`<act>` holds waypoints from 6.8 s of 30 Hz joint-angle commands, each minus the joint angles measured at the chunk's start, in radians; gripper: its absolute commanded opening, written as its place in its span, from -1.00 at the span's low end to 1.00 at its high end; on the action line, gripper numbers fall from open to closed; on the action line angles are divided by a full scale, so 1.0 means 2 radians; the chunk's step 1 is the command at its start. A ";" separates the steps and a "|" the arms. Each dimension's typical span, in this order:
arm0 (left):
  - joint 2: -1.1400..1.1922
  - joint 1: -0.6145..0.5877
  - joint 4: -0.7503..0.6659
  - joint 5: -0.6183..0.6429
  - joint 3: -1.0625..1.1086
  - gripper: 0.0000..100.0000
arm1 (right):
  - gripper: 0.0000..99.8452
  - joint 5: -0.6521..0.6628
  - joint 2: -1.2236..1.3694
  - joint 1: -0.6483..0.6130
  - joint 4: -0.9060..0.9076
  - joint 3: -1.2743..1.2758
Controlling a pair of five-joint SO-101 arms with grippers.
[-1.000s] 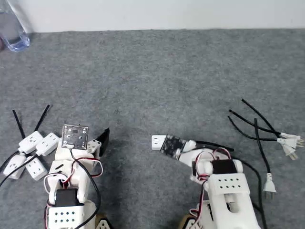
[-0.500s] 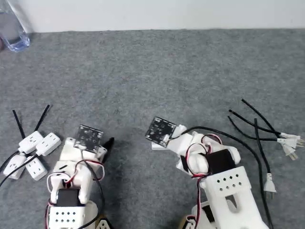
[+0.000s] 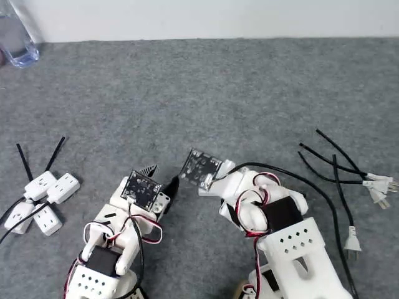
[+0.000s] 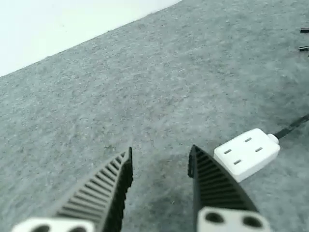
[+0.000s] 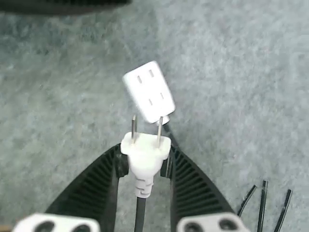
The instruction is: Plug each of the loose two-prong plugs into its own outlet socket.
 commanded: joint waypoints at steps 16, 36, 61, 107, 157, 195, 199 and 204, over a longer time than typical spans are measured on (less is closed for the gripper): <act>-0.005 0.064 -0.036 0.492 -0.004 -0.19 | -0.98 -0.066 -0.008 0.040 -0.117 0.082; -0.002 0.065 -0.042 0.497 -0.003 -0.15 | -0.98 -0.094 -0.139 -0.040 -0.024 0.057; -0.002 0.101 -0.016 0.498 -0.003 -0.15 | -0.98 -0.115 -0.185 -0.047 0.022 -0.012; -0.002 0.100 -0.016 0.498 -0.003 -0.15 | -0.98 -0.114 -0.238 -0.040 0.096 -0.104; -0.005 -0.196 0.042 0.333 -0.003 -0.15 | -0.98 0.095 0.462 0.003 0.154 -0.470; -0.002 -0.170 0.052 0.315 -0.003 -0.15 | -0.98 0.213 0.567 -0.019 0.128 -0.486; -0.002 -0.170 0.052 0.315 -0.003 -0.15 | -0.98 0.213 0.569 -0.020 0.129 -0.486; -0.002 -0.170 0.052 0.315 -0.003 -0.15 | -0.98 0.213 0.595 -0.020 0.130 -0.486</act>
